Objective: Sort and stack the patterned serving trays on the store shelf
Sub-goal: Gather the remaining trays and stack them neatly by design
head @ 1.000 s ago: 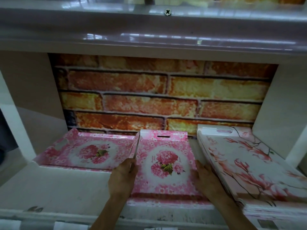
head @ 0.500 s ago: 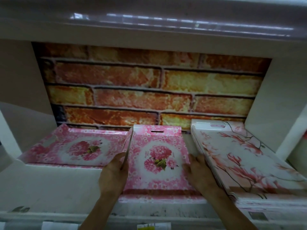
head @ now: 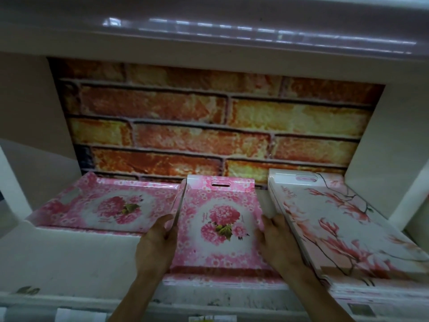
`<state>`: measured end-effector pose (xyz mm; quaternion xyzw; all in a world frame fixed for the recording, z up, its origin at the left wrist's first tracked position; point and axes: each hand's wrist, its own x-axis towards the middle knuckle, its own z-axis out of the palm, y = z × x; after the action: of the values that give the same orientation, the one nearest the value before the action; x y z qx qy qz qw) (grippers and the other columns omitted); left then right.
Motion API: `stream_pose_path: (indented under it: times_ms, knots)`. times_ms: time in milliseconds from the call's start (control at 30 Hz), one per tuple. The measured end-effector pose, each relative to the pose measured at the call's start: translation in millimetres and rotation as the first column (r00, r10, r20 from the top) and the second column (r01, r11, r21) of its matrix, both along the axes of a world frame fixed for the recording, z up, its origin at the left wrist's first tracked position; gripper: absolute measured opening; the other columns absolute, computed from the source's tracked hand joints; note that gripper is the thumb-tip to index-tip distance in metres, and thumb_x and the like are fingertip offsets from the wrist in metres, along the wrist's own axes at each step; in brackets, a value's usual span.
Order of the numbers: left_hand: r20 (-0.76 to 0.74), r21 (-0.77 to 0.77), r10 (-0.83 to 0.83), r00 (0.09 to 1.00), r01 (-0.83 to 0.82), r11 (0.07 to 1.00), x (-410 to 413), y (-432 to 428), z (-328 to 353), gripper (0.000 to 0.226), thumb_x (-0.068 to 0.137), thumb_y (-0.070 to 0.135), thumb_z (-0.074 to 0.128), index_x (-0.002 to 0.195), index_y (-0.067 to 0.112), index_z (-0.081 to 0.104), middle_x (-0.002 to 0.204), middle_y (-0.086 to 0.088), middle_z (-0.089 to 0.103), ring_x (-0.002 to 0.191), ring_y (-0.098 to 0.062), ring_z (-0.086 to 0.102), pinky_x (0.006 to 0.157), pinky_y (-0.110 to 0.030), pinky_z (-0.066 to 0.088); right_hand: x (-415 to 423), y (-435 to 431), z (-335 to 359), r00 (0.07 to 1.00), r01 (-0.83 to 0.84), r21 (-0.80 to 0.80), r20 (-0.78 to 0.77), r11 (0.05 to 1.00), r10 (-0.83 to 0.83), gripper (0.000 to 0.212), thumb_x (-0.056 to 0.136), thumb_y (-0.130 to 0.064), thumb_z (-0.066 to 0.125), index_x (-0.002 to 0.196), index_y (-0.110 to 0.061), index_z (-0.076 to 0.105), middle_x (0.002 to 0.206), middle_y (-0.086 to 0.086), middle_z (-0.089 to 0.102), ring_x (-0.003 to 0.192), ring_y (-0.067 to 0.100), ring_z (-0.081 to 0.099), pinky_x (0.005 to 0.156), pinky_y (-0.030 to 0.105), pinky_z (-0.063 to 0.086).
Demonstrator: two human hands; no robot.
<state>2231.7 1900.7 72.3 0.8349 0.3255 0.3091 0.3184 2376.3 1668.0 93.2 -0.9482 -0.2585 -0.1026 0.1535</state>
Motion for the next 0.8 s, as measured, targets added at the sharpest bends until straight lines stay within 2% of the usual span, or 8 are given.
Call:
stream_pose_path:
  times_ms: [100, 233, 300, 467, 700, 800]
  knots:
    - [-0.009, -0.055, 0.011, 1.000, -0.012, 0.998, -6, 4, 3, 0.038, 0.093, 0.042, 0.053, 0.130, 0.034, 0.054, 0.089, -0.007, 0.074, 0.088, -0.031, 0.068, 0.073, -0.035, 0.053, 0, 9, 10, 0.998, -0.070, 0.019, 0.005, 0.997, 0.070, 0.037, 0.099, -0.031, 0.046, 0.133, -0.018, 0.051, 0.125, 0.008, 0.045, 0.113, 0.022, 0.054, 0.096, 0.030, 0.047]
    - [0.007, -0.104, 0.023, 1.000, -0.022, 0.994, -16, 6, 11, 0.045, 0.091, 0.053, 0.050, 0.132, 0.034, 0.047, 0.060, 0.007, 0.059, 0.079, -0.028, 0.067, 0.065, -0.030, 0.043, -3, 29, 22, 0.984, -0.160, 0.051, -0.071, 0.986, 0.164, 0.038, 0.099, -0.032, 0.045, 0.134, -0.021, 0.051, 0.125, 0.004, 0.051, 0.112, 0.021, 0.056, 0.095, 0.030, 0.046]
    - [0.013, -0.145, 0.049, 0.999, -0.047, 0.988, -20, 10, 12, 0.043, 0.093, 0.051, 0.049, 0.131, 0.033, 0.043, 0.063, 0.006, 0.063, 0.081, -0.030, 0.068, 0.069, -0.032, 0.046, -7, 41, 25, 0.975, -0.189, 0.062, -0.110, 0.980, 0.194, 0.040, 0.099, -0.033, 0.044, 0.137, -0.022, 0.049, 0.124, 0.004, 0.051, 0.110, 0.022, 0.057, 0.092, 0.032, 0.047]
    - [-0.040, -0.232, 0.119, 0.992, -0.125, 0.965, -34, 30, 8, 0.040, 0.095, 0.044, 0.048, 0.130, 0.031, 0.034, 0.090, -0.009, 0.073, 0.089, -0.034, 0.067, 0.081, -0.040, 0.051, -19, 69, 29, 0.947, -0.286, 0.072, -0.133, 0.955, 0.294, 0.039, 0.100, -0.032, 0.043, 0.138, -0.024, 0.049, 0.127, 0.004, 0.052, 0.113, 0.022, 0.057, 0.094, 0.032, 0.047]
    - [-0.062, -0.291, 0.199, 0.978, -0.208, 0.934, -46, 47, 6, 0.036, 0.093, 0.045, 0.050, 0.122, 0.031, 0.036, 0.090, -0.018, 0.071, 0.082, -0.038, 0.068, 0.080, -0.046, 0.055, -35, 102, 36, 0.892, -0.398, 0.119, -0.182, 0.910, 0.414, 0.040, 0.100, -0.033, 0.044, 0.139, -0.024, 0.048, 0.122, 0.004, 0.054, 0.108, 0.023, 0.061, 0.094, 0.033, 0.048]
    - [-0.046, -0.334, 0.202, 0.978, -0.205, 0.920, -49, 49, 10, 0.034, 0.094, 0.041, 0.051, 0.123, 0.027, 0.040, 0.082, -0.017, 0.072, 0.073, -0.033, 0.069, 0.073, -0.038, 0.056, -44, 117, 39, 0.863, -0.453, 0.141, -0.178, 0.880, 0.472, 0.039, 0.099, -0.033, 0.044, 0.137, -0.024, 0.050, 0.121, 0.003, 0.059, 0.105, 0.021, 0.062, 0.090, 0.032, 0.050]
